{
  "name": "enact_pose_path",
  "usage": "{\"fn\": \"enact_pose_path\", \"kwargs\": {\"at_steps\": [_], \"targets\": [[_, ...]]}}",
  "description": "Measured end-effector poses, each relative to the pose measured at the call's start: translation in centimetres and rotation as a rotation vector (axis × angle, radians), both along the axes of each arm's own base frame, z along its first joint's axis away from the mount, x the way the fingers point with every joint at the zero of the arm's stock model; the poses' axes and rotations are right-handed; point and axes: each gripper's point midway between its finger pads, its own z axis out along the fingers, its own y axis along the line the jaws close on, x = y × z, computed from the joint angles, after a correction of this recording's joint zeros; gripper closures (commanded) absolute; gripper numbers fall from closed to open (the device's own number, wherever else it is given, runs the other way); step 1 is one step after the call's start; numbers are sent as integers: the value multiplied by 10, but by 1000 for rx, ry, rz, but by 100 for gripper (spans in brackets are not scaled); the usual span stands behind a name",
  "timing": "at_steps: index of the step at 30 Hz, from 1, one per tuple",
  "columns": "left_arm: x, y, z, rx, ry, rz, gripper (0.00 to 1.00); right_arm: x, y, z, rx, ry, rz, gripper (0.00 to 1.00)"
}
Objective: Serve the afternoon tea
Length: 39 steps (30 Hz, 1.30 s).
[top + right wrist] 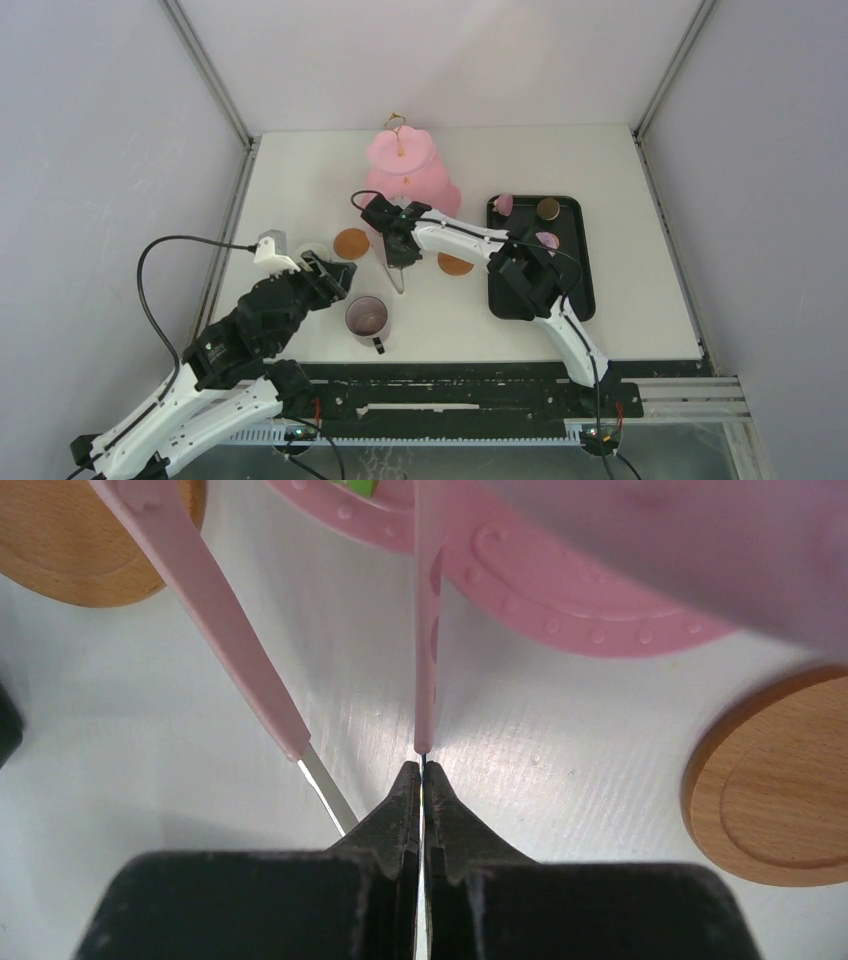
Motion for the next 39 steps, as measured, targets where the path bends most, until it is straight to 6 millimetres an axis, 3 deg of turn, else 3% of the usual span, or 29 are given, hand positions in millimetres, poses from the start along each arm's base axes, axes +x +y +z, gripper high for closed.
{"fn": "enact_pose_path", "kwargs": {"at_steps": [13,22,31,35,39], "targets": [[-4,4,-1,3,0,-1,35,-17,-13,3,-48,-8,-24,100],[-5,6,-2,24,-3,-7,35,-32,-26,28,-51,-44,-48,100],[-8,11,-6,65,1,-17,35,-79,-56,53,-45,-48,-63,100],[-11,14,-7,65,0,-20,35,-104,-64,42,-67,-20,-46,100],[-14,17,-6,57,-3,-25,35,-131,-74,19,-111,28,-18,100]]}}
